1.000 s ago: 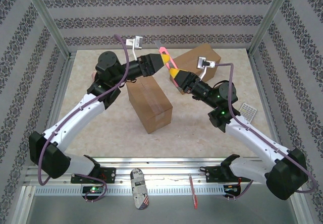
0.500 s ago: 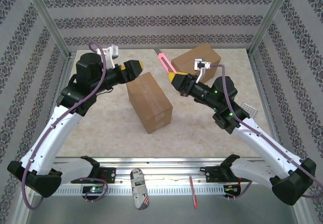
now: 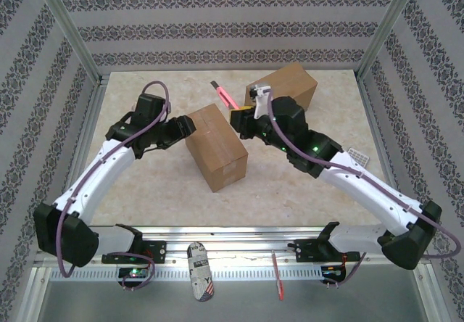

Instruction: Unpack the express box

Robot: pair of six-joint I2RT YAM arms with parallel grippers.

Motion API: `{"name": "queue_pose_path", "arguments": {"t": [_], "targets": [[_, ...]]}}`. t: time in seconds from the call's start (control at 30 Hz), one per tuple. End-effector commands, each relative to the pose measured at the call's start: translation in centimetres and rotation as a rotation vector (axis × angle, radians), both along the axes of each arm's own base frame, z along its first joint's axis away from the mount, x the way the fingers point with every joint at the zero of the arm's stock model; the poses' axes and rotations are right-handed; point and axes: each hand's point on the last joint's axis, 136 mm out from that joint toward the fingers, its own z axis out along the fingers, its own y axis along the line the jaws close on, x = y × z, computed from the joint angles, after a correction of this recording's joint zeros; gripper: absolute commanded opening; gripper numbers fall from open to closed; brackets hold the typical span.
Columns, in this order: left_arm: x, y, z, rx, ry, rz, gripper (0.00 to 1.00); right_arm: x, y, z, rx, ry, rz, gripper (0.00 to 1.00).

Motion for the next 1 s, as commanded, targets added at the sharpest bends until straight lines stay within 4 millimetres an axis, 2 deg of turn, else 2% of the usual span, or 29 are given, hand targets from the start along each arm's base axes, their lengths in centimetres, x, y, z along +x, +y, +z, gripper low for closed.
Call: {"name": "queue_pose_path", "arguments": {"t": [0.0,0.3,0.53,0.97], "targets": [[1.4,-0.6,0.5,-0.068,-0.043,0.019,0.65,0.9,-0.8,-0.3,-0.146,-0.053,-0.062,0.00],[2.3,-0.6,-1.4,-0.127,-0.046,0.057,0.65,2.5,1.3,-1.8,-0.317,-0.065,-0.066,0.00],[2.6,-0.7,-2.1,-0.188,-0.066,0.067,0.64,3.3,3.1,-3.0,-0.413,-0.064,-0.066,0.00],[2.2,-0.6,-3.8,-0.231,-0.068,0.068,0.61,4.1,5.4,-6.8,-0.524,0.023,-0.063,0.00]]}}
